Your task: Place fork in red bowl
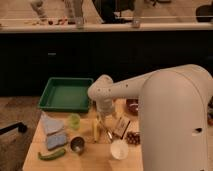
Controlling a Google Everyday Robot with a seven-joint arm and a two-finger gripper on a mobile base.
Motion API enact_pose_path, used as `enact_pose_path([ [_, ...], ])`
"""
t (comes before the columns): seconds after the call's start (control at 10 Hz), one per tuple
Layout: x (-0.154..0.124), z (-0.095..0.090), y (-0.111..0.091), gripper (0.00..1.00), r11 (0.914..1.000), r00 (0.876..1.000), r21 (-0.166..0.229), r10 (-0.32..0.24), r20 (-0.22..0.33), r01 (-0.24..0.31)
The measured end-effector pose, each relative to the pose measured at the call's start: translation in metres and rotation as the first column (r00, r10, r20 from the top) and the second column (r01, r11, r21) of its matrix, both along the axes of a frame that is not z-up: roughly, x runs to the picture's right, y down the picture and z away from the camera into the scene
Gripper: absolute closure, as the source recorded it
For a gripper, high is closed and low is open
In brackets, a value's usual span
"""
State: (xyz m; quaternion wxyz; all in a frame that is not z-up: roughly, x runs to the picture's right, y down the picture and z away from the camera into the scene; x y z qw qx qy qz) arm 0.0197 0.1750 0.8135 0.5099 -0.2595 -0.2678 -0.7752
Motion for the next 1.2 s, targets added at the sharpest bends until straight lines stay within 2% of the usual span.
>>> enact_pose_path([
  [0.9,0.0009,-0.0001,0.0005,0.47,1.0,1.0,-0.001,0.001,-0.001,-0.001],
  [1.2,0.0033,0.0006,0.0062,0.47,0.9997,1.0,-0.018,-0.014,0.011,0.014],
])
